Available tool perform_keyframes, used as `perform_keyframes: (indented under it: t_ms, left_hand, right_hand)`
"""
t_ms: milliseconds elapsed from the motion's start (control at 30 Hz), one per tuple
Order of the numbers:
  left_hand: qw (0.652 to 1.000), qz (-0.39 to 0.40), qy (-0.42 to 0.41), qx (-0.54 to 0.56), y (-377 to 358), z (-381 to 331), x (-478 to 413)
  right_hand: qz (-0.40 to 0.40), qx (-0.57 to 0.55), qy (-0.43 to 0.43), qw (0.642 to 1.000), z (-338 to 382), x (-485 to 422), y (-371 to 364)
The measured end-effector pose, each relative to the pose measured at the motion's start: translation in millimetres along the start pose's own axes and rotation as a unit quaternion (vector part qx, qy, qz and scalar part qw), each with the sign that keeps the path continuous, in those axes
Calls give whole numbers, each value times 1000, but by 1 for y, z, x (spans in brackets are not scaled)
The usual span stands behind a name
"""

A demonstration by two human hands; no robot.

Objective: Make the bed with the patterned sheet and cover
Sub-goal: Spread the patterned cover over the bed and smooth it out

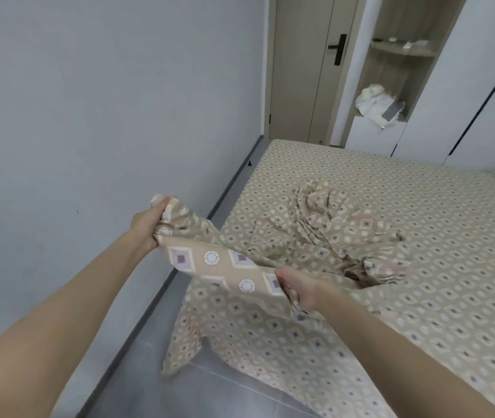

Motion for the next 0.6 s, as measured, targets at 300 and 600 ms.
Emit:
perform_keyframes:
  t_ms: [300, 600]
  left_hand:
    - [965, -75, -248, 30, 74, -204, 14]
    - [990, -71, 42, -116, 226, -29, -49]
  right_hand:
    - [-9, -172, 135, 976, 133, -10, -100]
    - [-29, 69, 38, 997, 65, -75, -209]
Point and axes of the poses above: each hand's wrist, its own x-axis away from the middle knuckle, its own y-axis out of the back of the hand, z = x × y, the point moved 10 cm from there along -x, towards the middle knuckle
